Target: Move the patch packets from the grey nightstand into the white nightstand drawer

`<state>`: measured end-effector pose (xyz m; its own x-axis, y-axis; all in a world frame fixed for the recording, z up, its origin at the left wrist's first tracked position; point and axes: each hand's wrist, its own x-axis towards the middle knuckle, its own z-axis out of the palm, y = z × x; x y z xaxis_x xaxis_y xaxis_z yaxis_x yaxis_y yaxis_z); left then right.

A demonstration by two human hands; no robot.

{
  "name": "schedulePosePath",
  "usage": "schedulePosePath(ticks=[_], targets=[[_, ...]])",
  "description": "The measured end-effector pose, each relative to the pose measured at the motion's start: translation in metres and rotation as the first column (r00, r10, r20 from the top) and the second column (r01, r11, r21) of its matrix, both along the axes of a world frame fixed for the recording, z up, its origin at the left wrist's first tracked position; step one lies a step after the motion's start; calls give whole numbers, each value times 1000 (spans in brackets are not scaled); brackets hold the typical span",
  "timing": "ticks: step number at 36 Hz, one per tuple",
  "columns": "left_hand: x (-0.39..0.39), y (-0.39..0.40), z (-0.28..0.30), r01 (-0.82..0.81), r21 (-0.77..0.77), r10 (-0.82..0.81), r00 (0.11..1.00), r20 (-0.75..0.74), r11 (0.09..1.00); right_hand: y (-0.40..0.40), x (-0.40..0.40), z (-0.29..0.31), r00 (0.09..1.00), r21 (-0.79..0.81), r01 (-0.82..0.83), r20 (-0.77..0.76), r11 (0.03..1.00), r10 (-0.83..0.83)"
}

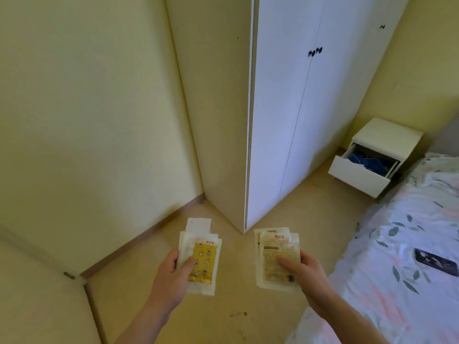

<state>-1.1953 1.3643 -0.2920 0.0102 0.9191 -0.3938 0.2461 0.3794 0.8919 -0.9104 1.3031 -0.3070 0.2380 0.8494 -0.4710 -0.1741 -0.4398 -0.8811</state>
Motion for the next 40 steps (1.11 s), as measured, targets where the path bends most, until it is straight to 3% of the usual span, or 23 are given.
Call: schedulePosePath(ticks=[9, 18, 27, 40], targets=[[54, 119, 0, 308, -3, -308, 951, -5, 951, 38, 10, 7, 964, 12, 266, 17, 964, -266], [177, 199, -2, 593, -20, -592, 805, 43, 805, 48, 97, 3, 828, -8, 560, -1, 828, -560], [304, 288, -19, 651, -24, -651, 759, 21, 758, 124, 200, -12, 751, -58, 652, -91, 756, -655], [481, 391, -24, 636, -49, -632, 771, 72, 770, 224, 368, 22, 747, -1, 664, -20, 747, -664]])
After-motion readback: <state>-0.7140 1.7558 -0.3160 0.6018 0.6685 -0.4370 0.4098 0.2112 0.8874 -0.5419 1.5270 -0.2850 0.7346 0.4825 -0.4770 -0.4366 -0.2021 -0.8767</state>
